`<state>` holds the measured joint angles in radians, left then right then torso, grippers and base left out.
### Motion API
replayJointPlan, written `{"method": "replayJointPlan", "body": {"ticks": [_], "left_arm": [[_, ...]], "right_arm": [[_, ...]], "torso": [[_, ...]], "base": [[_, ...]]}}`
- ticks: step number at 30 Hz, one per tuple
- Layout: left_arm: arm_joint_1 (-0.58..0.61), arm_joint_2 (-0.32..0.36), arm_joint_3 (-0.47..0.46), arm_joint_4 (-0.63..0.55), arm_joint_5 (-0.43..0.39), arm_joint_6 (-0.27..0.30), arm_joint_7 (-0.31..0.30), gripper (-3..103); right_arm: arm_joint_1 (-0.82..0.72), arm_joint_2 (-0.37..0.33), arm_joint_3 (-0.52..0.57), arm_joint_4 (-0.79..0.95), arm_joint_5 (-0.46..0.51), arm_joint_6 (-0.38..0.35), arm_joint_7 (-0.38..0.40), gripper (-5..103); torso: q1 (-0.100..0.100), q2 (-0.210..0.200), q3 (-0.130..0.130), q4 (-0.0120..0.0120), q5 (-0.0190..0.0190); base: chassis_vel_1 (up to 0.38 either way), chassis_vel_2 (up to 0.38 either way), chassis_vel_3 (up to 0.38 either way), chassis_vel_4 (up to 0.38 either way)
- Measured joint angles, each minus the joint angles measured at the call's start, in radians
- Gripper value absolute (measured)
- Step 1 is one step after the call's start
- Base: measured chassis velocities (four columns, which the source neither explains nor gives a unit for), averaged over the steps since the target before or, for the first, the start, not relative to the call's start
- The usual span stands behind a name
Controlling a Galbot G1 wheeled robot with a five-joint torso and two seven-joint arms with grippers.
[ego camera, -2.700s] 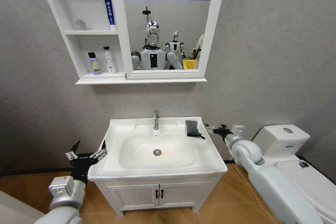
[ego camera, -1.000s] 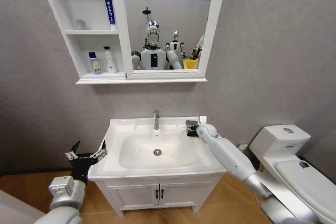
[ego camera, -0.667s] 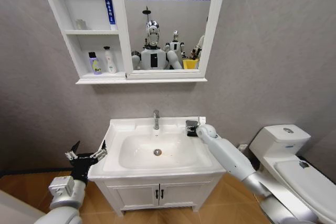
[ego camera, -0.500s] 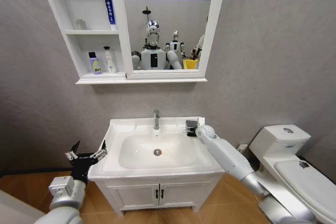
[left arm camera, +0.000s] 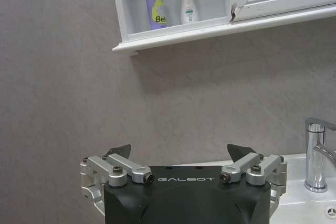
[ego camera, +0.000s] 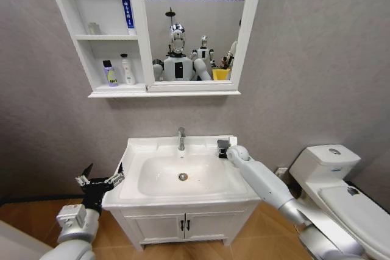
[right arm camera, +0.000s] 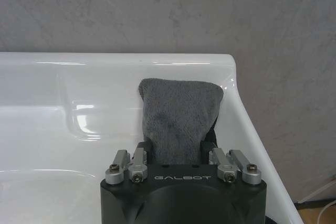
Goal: Move facial cleanser and shampoo from washbasin to cabinet, then wipe washbasin with towel.
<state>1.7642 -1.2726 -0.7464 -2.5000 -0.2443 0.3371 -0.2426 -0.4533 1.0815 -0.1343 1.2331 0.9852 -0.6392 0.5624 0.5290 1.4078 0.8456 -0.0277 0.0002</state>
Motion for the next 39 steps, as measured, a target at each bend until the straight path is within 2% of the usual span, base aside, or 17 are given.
{"method": "replayJointPlan", "body": {"ticks": [3,4,7,9,12,20,22,24,26,27,29,33,39], "left_arm": [[0.000,0.000,0.000,0.000,0.000,0.000,0.000,100],[0.000,0.000,0.000,0.000,0.000,0.000,0.000,100],[0.000,0.000,0.000,0.000,0.000,0.000,0.000,100],[0.000,0.000,0.000,0.000,0.000,0.000,0.000,100],[0.000,0.000,0.000,0.000,0.000,0.000,0.000,100],[0.000,0.000,0.000,0.000,0.000,0.000,0.000,100],[0.000,0.000,0.000,0.000,0.000,0.000,0.000,100],[0.000,0.000,0.000,0.000,0.000,0.000,0.000,100],[0.000,0.000,0.000,0.000,0.000,0.000,0.000,100],[0.000,0.000,0.000,0.000,0.000,0.000,0.000,100],[0.000,0.000,0.000,0.000,0.000,0.000,0.000,100],[0.000,0.000,0.000,0.000,0.000,0.000,0.000,100],[0.000,0.000,0.000,0.000,0.000,0.000,0.000,100]], "right_arm": [[-0.001,-0.003,-0.005,0.005,-0.002,0.003,0.000,35],[-0.001,-0.003,-0.005,0.005,-0.002,0.003,0.000,35],[0.001,-0.005,-0.009,0.014,-0.001,0.004,0.005,19],[0.001,-0.006,-0.009,0.017,0.000,0.006,0.007,19],[-0.002,-0.019,-0.009,0.047,0.000,0.014,0.025,5],[-0.045,-0.059,-0.008,0.202,0.025,0.017,0.100,3],[-0.090,-0.074,-0.013,0.314,0.050,0.014,0.153,3],[-0.103,-0.075,-0.017,0.346,0.060,0.010,0.168,3],[-0.140,-0.071,-0.038,0.436,0.097,0.001,0.230,3],[-0.140,-0.071,-0.038,0.436,0.097,0.001,0.230,3],[-0.181,-0.058,-0.057,0.500,0.131,-0.011,0.276,3],[-0.243,-0.035,-0.068,0.520,0.142,-0.020,0.310,3],[-0.300,-0.012,-0.063,0.483,0.139,-0.022,0.318,3]], "torso": [[0.000,0.000,0.000,-0.0001,0.0000],[0.000,0.000,0.000,-0.0001,0.0000],[0.000,0.000,0.000,0.0000,0.0000],[0.000,0.000,0.000,-0.0001,0.0000],[0.000,0.000,0.000,0.0000,0.0000],[0.000,0.000,0.000,-0.0001,-0.0001],[0.000,0.000,0.000,-0.0003,0.0000],[0.000,0.000,0.000,-0.0002,-0.0001],[0.000,0.000,0.000,0.0002,-0.0001],[0.000,0.000,0.000,0.0002,-0.0001],[0.000,0.000,0.000,0.0002,-0.0001],[0.000,0.000,0.000,0.0001,0.0000],[0.000,0.000,0.000,-0.0002,0.0000]], "base": [[0.000,0.000,0.000,0.000],[0.000,0.000,0.000,0.000],[0.000,0.000,0.000,0.000],[0.000,0.000,0.000,0.000],[0.000,0.000,0.000,0.000],[0.000,0.000,0.000,0.000],[0.000,0.000,0.000,0.000],[0.000,0.000,0.000,0.000],[0.000,0.000,0.000,0.000],[0.000,0.000,0.000,0.000],[0.000,0.000,0.000,0.000],[0.000,0.000,0.000,0.000],[0.000,0.000,0.000,0.000]]}}
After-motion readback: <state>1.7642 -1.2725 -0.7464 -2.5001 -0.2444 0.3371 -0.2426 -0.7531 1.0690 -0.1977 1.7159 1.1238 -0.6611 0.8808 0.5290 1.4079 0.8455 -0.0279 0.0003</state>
